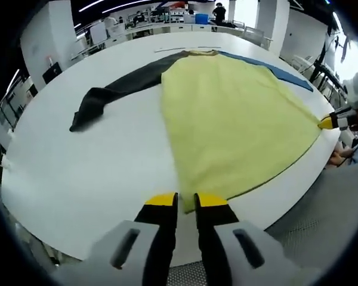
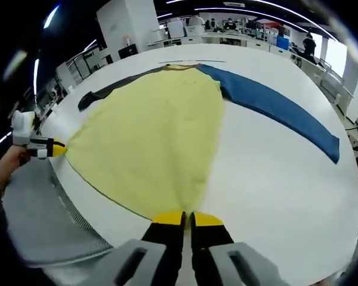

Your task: Fold the garment on the visible template until the final outline fits inside the template.

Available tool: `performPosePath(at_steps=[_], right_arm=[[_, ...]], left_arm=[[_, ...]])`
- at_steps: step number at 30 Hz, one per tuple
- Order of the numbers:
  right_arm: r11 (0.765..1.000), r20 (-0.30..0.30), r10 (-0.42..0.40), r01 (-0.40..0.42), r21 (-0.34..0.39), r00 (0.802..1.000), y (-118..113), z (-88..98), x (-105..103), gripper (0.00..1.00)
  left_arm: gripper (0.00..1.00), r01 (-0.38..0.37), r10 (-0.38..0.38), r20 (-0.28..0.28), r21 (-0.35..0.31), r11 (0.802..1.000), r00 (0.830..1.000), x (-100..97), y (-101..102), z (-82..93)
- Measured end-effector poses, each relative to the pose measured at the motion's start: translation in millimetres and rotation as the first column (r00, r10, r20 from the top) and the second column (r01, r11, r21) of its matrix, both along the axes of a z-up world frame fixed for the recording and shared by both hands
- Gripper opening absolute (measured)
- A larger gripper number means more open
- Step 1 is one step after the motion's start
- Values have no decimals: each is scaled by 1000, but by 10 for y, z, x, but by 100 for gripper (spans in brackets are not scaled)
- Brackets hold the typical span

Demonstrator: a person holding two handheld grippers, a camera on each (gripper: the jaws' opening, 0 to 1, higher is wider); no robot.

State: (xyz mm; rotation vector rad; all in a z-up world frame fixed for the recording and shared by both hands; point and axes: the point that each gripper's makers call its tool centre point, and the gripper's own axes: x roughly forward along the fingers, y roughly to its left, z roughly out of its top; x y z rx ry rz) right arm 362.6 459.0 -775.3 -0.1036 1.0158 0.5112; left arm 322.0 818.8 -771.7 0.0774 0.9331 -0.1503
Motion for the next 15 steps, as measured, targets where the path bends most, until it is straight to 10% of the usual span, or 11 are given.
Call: performPosePath(at_steps=[15], right_arm=[[999, -30, 18, -19, -28, 999, -100, -12, -120, 0]], left_arm=[[0, 48, -47, -45, 14, 999, 998, -104, -107, -14]])
